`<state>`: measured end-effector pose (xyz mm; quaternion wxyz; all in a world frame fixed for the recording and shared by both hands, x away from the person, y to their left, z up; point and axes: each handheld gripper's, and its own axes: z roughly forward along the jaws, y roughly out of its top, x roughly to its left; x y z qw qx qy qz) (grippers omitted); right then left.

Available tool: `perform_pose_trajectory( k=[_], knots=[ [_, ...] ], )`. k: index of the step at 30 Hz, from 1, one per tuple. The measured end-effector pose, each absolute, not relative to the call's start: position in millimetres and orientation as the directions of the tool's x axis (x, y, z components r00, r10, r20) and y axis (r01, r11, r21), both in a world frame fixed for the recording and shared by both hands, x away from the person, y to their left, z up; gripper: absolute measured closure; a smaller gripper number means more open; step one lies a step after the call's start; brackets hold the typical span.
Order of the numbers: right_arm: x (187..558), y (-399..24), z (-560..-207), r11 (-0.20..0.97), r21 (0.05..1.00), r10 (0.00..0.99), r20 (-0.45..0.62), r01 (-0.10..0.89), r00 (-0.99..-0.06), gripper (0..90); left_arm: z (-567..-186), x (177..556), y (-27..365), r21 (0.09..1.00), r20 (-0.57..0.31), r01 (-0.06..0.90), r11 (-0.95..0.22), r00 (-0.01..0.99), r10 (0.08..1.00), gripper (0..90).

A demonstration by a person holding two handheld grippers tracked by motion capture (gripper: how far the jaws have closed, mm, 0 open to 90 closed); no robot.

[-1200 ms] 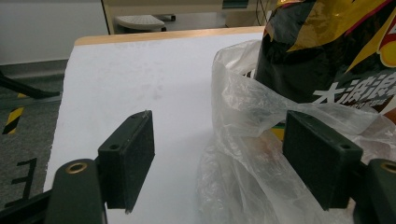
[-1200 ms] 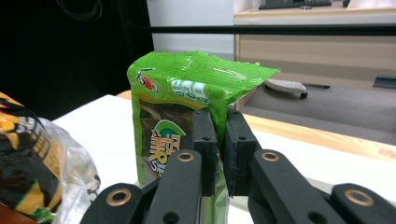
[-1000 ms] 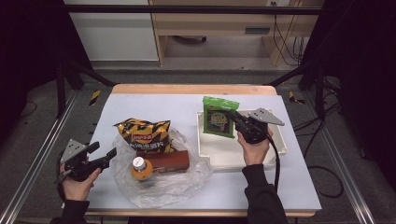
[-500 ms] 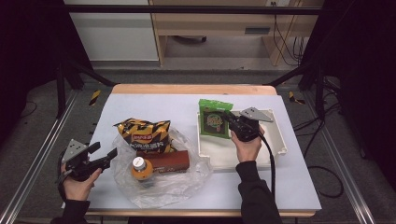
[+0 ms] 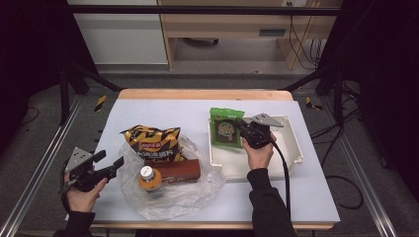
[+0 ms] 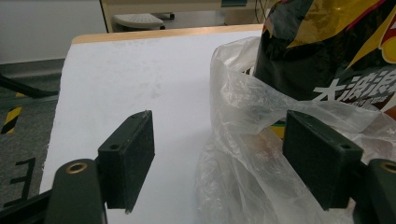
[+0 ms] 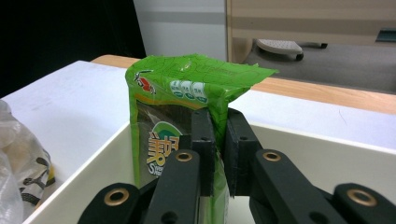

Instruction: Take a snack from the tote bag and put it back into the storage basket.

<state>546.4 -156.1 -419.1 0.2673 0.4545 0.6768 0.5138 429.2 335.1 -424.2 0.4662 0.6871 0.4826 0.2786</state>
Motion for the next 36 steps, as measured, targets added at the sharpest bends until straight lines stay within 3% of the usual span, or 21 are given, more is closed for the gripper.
perform_pose_trajectory(
  k=[11, 18, 20, 21, 22, 25, 29, 36],
  knots=[
    [555.3, -159.6, -426.0, 0.076, 0.928, 0.911, 0.084, 0.366, -0.403, 79.6, -424.5, 429.4, 334.8, 0.909, -0.066, 0.404, -0.101, 0.378, 0.923, 24.6],
    [561.4, -160.0, -431.6, 0.103, 0.920, 0.922, 0.055, 0.378, -0.383, 72.0, -425.0, 429.7, 334.0, 0.908, -0.063, 0.406, -0.105, 0.380, 0.923, 24.7],
    [562.5, -160.1, -432.6, 0.110, 0.919, 0.923, 0.048, 0.378, -0.383, 67.9, -425.2, 429.8, 334.2, 0.907, -0.064, 0.407, -0.105, 0.380, 0.923, 24.7],
    [563.3, -160.0, -433.4, 0.113, 0.920, 0.926, 0.039, 0.374, -0.375, 56.7, -425.3, 429.9, 334.3, 0.907, -0.064, 0.408, -0.105, 0.379, 0.923, 24.6],
    [563.3, -160.0, -433.4, 0.113, 0.920, 0.926, 0.039, 0.374, -0.375, 56.7, -425.3, 429.9, 334.4, 0.907, -0.064, 0.407, -0.104, 0.380, 0.923, 24.6],
    [563.1, -161.6, -433.6, 0.119, 0.920, 0.936, 0.022, 0.374, -0.352, 42.1, -425.1, 429.6, 334.5, 0.908, -0.064, 0.407, -0.104, 0.379, 0.923, 24.6],
    [558.7, -164.8, -429.9, 0.141, 0.914, 0.936, 0.002, 0.381, -0.351, 35.9, -424.9, 429.3, 333.7, 0.908, -0.064, 0.406, -0.105, 0.381, 0.922, 24.7],
    [544.5, -165.1, -424.1, 0.171, 0.889, 0.937, -0.013, 0.425, -0.349, 36.8, -424.4, 428.8, 333.7, 0.908, -0.064, 0.406, -0.104, 0.381, 0.922, 24.7]
  ],
)
